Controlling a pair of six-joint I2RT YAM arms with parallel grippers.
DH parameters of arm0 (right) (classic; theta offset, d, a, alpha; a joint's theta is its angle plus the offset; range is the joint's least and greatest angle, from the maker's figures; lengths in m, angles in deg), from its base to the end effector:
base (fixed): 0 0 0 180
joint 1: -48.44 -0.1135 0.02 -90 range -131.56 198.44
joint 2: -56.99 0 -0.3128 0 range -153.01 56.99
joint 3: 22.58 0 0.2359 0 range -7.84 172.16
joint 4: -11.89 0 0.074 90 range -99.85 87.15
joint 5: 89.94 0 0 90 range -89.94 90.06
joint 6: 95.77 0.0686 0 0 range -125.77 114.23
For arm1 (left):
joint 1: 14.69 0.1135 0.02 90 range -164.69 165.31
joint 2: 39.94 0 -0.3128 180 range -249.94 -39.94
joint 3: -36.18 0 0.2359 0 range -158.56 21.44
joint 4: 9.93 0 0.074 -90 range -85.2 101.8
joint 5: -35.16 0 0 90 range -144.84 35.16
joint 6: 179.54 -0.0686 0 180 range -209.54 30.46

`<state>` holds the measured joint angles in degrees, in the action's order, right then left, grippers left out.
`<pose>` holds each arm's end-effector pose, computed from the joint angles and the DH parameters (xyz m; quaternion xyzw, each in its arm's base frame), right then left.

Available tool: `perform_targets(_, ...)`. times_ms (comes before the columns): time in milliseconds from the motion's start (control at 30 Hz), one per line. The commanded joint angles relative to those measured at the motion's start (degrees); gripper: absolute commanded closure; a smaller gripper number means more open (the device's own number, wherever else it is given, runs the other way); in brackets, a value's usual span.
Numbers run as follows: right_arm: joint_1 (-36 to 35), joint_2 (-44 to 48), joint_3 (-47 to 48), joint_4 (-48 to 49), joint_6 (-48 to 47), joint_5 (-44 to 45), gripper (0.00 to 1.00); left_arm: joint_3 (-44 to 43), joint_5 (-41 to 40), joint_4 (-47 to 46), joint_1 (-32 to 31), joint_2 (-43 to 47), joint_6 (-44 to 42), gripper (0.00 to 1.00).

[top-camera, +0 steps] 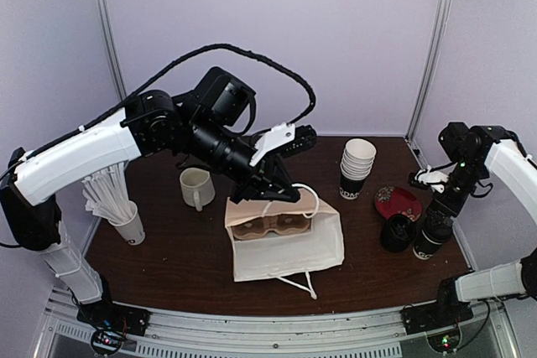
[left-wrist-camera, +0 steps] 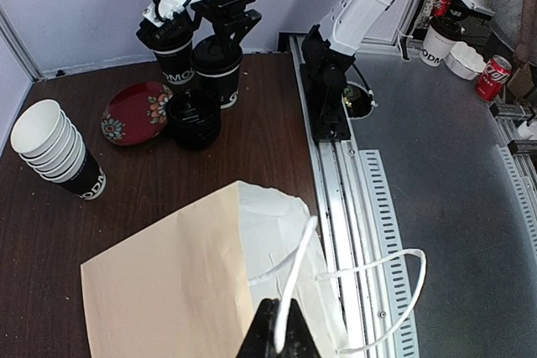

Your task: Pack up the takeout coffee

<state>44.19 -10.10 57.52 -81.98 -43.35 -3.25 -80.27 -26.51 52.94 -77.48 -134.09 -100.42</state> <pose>0.1500 0.0151 0.3141 -0.3578 0.9299 0.0047 0.0846 0.1370 -0.3377 0.4276 0.6099 0.6436 -0.3773 0.2672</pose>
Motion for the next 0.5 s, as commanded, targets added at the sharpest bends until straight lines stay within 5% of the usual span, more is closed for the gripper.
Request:
perform_targets(0, 1.00, 0.48, -1.31, -1.57, -1.32, 2.51, 0.12, -1.34, 0.96, -0.24, 0.12, 1.41, -1.16, 1.00)
perform_targets(467, 3.44, -2.75, -3.39, 0.27, -3.11, 0.09, 0.14, -0.97, -0.04, -0.23, 0.13, 1.16, -1.42, 1.00)
